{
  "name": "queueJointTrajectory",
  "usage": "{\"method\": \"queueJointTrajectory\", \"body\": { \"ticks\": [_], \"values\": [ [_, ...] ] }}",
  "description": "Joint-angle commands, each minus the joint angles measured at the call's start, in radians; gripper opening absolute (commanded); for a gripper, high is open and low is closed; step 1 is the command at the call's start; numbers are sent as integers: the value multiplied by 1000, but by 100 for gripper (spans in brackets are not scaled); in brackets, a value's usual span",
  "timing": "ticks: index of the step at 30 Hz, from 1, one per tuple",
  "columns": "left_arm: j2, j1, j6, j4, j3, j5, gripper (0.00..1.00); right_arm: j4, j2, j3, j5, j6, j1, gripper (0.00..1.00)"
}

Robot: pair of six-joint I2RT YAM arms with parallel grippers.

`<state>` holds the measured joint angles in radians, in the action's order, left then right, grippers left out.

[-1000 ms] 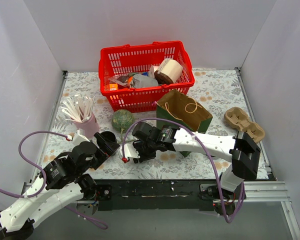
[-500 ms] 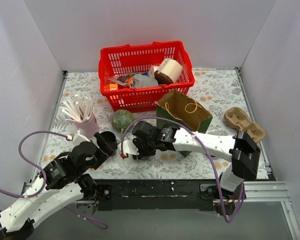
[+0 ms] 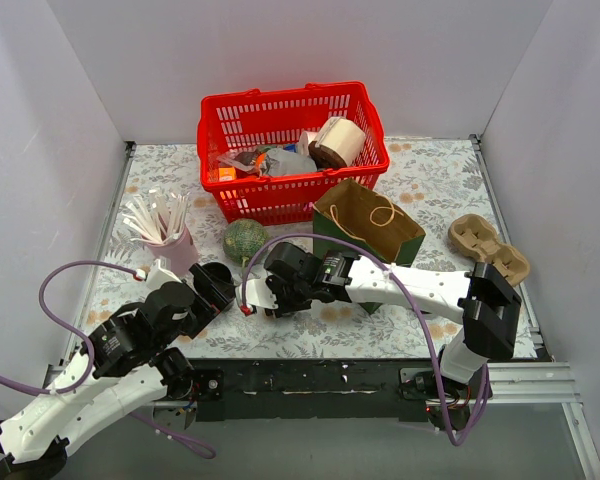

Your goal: Pack the takeout coffee

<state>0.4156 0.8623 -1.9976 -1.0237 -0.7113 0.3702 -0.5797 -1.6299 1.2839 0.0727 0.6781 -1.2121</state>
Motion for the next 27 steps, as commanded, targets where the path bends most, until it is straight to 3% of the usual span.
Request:
{"method": "queueJointTrajectory", "body": {
  "ticks": [1, 8, 14, 27],
  "values": [
    [11, 0, -49, -6, -5, 10, 98, 0, -21, -14, -7, -12, 3, 25],
    [9, 0, -50, -10, -13, 15, 98, 3, -21, -11, -11, -14, 6, 17],
    [11, 0, -52, -15, -16, 16, 98, 17, -21, -6, -34, -32, 8, 2],
    [6, 0, -58, -15, -16, 26, 98, 101, 99, -17, -116, -31, 8, 1]
  ]
}}
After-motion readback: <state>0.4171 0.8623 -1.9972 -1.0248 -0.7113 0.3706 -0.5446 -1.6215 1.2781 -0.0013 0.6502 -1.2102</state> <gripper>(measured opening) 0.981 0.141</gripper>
